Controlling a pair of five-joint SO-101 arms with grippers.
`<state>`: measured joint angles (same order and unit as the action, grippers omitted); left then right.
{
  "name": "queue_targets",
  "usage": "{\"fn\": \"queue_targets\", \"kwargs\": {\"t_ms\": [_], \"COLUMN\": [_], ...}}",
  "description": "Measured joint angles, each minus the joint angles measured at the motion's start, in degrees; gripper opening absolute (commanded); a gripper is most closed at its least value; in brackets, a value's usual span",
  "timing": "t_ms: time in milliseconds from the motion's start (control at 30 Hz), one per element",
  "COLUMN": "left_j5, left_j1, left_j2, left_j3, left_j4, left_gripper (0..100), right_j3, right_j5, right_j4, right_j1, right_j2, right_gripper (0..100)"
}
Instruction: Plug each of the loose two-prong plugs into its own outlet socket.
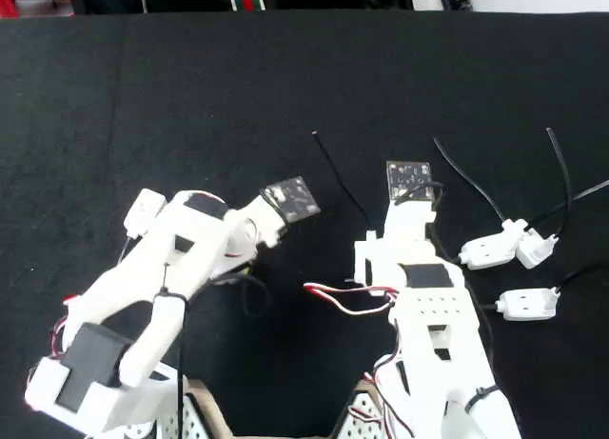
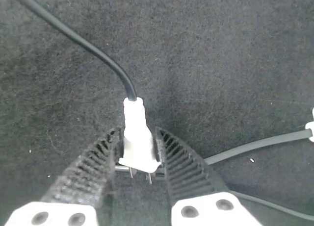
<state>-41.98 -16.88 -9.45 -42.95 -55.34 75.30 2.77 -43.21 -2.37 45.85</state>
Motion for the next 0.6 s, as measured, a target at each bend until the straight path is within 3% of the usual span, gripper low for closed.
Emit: {"fn": "queue_targets", "kwargs": {"t_ms": [167, 367, 600], "left_j5": [0.7, 2.2, 2.11], "left_j1": [-2.73, -3.43, 1.58], "left_j2": [-6.07, -9.32, 5.27], "left_j3": [-0.18, -1.23, 4.31], "left_j4": [-3.34, -1.76, 3.25], "left_gripper": [3, 3, 13], "right_j3": [0.0, 0.0, 0.0], "right_j5": [0.0, 0.0, -0.26], "right_j4": [0.0, 0.0, 0.0], "right_j1": [0.0, 0.0, 0.0], "right_j2": [0.0, 0.0, 0.0], "right_gripper": [1.2, 1.2, 1.2]}}
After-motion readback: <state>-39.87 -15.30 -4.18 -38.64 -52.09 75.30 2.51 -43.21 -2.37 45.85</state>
